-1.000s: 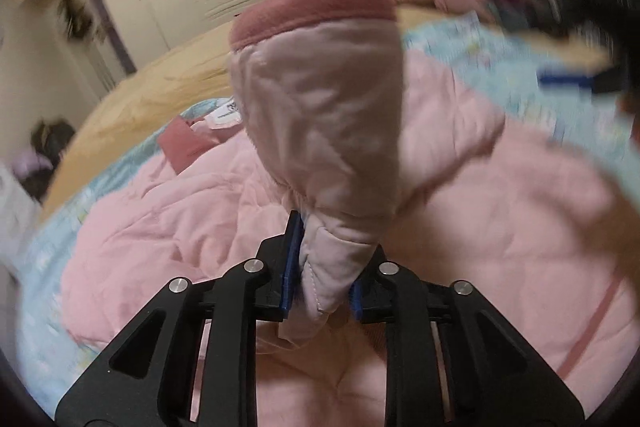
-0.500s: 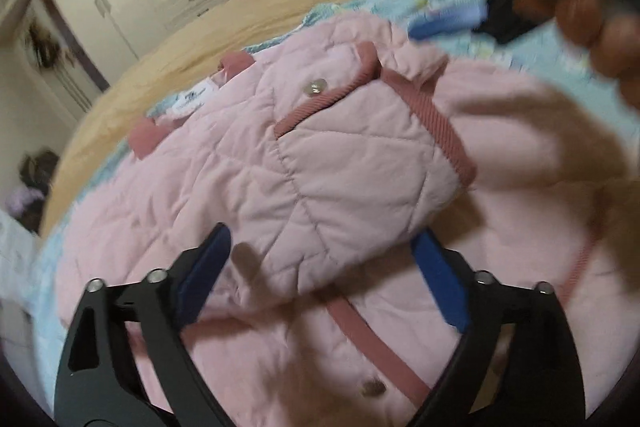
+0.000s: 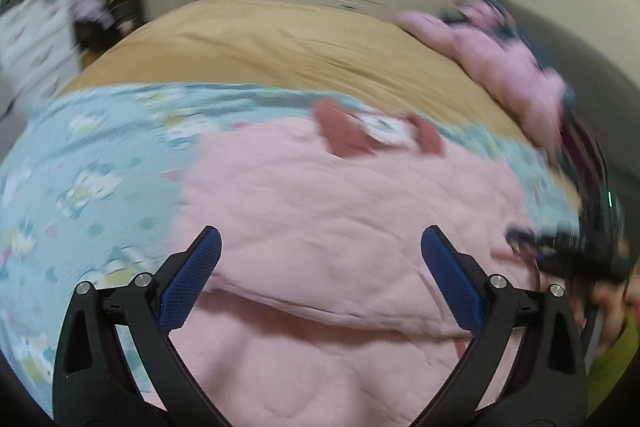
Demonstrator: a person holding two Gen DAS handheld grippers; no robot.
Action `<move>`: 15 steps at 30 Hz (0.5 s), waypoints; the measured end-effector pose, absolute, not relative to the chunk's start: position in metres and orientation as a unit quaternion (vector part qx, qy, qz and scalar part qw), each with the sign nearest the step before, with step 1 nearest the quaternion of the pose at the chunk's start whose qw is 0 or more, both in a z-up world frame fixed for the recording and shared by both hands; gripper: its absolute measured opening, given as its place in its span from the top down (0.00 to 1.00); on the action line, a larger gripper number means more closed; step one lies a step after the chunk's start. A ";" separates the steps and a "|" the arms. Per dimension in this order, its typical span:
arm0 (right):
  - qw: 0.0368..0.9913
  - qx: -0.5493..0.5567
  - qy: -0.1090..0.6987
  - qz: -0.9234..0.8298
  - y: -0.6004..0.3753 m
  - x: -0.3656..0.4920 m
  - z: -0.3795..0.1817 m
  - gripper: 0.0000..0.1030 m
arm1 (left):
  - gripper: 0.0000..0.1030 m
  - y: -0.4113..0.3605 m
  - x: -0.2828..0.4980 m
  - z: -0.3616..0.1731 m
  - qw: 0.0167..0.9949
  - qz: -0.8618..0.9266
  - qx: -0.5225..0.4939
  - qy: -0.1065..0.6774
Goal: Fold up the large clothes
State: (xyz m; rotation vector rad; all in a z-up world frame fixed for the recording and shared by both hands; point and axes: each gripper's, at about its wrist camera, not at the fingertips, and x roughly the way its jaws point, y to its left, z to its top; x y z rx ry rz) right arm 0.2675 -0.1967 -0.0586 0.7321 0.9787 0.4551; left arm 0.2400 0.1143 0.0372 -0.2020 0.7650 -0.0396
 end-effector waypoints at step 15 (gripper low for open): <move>0.916 0.138 0.303 0.224 -0.195 0.308 0.074 0.91 | 0.09 0.174 0.289 0.045 0.912 0.043 -0.172 0.370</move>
